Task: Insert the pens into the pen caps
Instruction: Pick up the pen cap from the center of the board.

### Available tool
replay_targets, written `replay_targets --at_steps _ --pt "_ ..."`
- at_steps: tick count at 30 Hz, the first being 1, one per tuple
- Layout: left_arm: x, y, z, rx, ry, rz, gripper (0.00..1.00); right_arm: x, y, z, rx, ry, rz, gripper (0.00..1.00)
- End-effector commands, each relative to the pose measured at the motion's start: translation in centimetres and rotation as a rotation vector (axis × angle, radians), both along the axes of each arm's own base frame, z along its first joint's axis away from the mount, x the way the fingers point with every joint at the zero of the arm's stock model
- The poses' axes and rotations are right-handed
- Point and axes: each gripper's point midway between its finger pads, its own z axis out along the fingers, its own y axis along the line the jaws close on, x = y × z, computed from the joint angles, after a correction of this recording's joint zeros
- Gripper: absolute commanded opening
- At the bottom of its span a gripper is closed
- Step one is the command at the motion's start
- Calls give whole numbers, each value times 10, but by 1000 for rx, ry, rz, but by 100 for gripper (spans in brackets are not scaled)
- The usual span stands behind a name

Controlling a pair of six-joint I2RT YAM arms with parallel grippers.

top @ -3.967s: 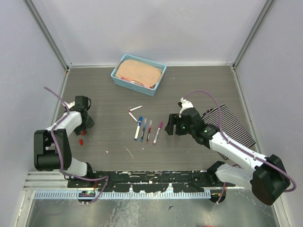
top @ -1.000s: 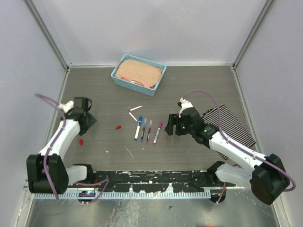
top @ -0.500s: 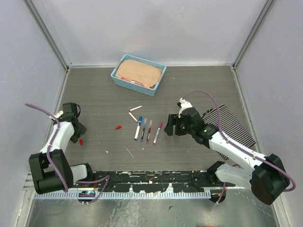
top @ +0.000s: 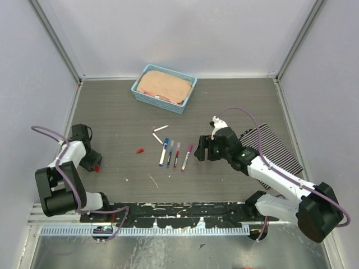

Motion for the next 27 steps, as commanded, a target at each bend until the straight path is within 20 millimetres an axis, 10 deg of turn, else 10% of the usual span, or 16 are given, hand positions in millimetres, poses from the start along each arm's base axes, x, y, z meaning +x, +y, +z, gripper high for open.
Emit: replay_targets --at_steps 1,19,23,27 --pt "2 5 2 -9 -13 5 45 14 10 32 59 -99 16 76" --pt "16 -15 14 -107 -124 -64 8 14 7 31 48 -94 0 76" --pt "41 -57 43 -114 -252 -257 14 15 4 34 44 -96 -18 76" --pt "52 -140 56 -93 -288 -576 14 16 1 41 38 -95 -36 76"
